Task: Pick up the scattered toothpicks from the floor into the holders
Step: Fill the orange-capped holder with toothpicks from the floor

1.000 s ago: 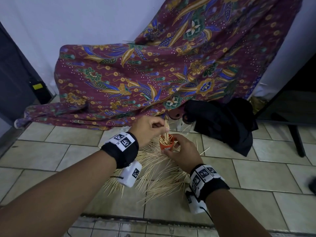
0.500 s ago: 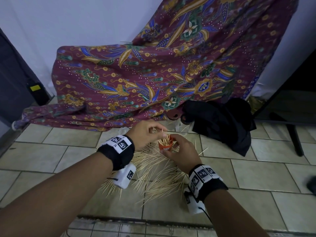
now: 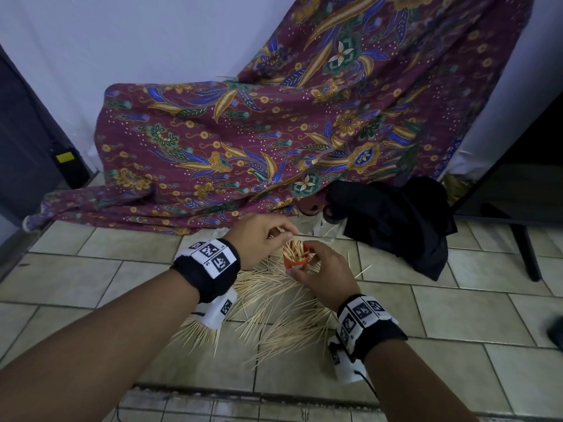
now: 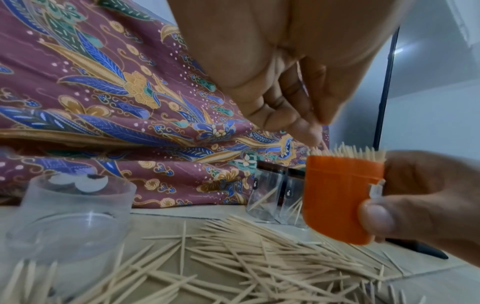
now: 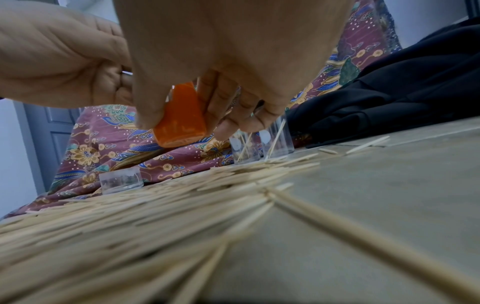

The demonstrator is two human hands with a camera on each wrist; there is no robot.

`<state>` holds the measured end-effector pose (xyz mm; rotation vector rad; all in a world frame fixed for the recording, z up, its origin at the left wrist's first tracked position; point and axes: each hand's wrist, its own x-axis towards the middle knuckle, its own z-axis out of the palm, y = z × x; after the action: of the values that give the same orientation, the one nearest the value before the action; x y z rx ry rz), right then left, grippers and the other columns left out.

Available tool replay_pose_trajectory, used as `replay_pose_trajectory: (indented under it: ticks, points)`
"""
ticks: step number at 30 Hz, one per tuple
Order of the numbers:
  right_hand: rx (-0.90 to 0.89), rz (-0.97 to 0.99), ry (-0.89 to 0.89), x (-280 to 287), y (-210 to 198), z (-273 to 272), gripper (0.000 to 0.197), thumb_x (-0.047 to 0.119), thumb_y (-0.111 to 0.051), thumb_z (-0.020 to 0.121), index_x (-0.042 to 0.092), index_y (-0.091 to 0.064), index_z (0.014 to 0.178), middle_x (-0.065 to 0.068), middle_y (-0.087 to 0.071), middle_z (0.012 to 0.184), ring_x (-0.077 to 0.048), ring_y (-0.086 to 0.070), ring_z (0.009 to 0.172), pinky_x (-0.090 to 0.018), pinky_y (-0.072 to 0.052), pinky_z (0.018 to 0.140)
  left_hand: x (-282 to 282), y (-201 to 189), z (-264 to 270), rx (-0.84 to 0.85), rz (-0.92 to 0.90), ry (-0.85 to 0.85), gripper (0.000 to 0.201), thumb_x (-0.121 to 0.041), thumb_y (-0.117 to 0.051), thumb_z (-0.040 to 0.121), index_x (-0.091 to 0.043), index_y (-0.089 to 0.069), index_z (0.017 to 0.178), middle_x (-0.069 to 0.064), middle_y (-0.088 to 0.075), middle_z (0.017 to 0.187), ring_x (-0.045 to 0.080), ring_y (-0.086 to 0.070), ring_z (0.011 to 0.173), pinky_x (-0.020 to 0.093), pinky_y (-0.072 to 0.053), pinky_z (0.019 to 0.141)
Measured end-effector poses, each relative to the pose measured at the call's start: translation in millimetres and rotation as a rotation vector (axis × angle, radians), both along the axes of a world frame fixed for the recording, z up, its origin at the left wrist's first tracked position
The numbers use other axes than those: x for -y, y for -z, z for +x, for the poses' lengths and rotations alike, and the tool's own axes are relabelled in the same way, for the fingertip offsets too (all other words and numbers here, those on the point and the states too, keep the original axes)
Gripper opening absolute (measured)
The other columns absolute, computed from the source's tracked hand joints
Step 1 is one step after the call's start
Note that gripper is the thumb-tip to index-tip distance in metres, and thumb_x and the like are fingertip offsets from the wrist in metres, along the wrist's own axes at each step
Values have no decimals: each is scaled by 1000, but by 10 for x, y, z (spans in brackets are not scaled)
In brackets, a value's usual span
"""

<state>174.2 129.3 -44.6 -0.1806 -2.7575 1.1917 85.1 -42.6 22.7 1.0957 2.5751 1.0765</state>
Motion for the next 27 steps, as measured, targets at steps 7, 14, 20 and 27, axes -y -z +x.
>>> replay_pose_trajectory:
  ticks: [7,14,20,27]
  points:
    - [-12,-23,33,-14,18,-7,50,37,-82,73,26,-62,117,12,-64,104,-3,-55,89,-19,-42,75,155,114,10,-127,-236,199,44,-28,-42,102,-25,-40,146,-11,-39,149,-7,-29,131,18,-22,110]
    - [-45,-31,34,-40,53,-3,48,37,-82,73,25,-63,115,10,-67,104,-5,-60,89,-25,-49,79,211,273,62,-145,-421,362,57,-37,-23,104,-28,9,150,-17,8,155,-4,12,143,19,2,117]
    - [-34,-27,15,-35,47,-5,49,39,-79,74,26,-62,118,9,-67,102,-6,-60,87,-26,-50,78,194,336,40,-266,-569,423,56,-50,-14,101,-39,15,148,-22,18,155,5,20,145,34,4,121]
    - [-31,-31,11,-31,46,-16,47,40,-78,74,28,-62,116,11,-66,100,-6,-60,88,-26,-51,79,203,305,30,-297,-504,391,59,-53,-7,95,-39,0,151,-18,9,158,10,11,148,34,0,120]
